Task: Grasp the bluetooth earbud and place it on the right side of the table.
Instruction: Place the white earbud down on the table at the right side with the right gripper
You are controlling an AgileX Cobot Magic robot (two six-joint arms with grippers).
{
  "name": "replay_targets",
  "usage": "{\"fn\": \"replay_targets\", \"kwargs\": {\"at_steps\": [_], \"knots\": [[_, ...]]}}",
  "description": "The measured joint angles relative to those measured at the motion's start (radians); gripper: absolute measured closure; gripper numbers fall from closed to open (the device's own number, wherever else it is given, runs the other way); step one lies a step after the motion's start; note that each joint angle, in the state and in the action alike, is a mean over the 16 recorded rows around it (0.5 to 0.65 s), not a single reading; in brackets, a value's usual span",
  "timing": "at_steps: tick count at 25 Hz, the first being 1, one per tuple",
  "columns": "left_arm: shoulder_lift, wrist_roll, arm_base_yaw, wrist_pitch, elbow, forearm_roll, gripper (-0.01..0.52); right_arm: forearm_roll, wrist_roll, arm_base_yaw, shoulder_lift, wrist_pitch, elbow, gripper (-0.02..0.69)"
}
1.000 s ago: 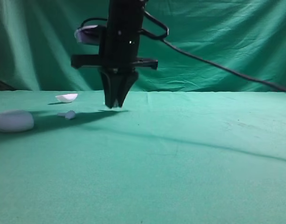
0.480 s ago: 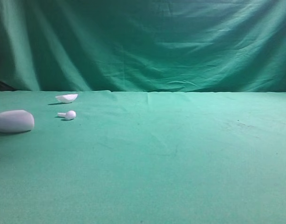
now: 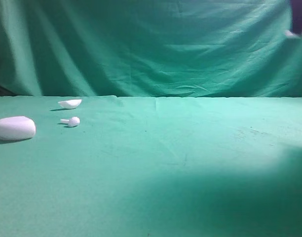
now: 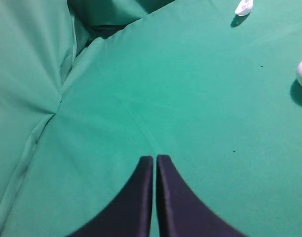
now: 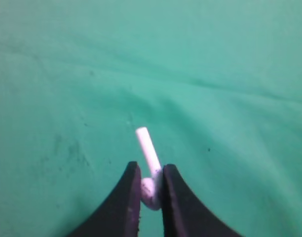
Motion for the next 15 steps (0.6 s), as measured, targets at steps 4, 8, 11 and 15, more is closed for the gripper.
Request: {"fn": "replay_targets", "kwargs": {"at_steps": [4,8,11,15], "knots": [[0.0,0.0,0.0,0.0,0.0,0.0,0.514,0.017,0.006,-0.063,-0.045,-0.148,0.217,0.566],[0.0,0.0,0.0,0.0,0.0,0.0,0.514,0.031,0.003,-0.095,-0.034,-0.281,0.352,0.566],[0.0,0.0,0.0,0.0,0.0,0.0,0.514,0.036,-0.001,-0.101,-0.004,-0.36,0.404,0.566],[0.0,0.0,0.0,0.0,0.0,0.0,0.514,0.038,-0.007,-0.102,0.042,-0.434,0.426,0.566]]}}
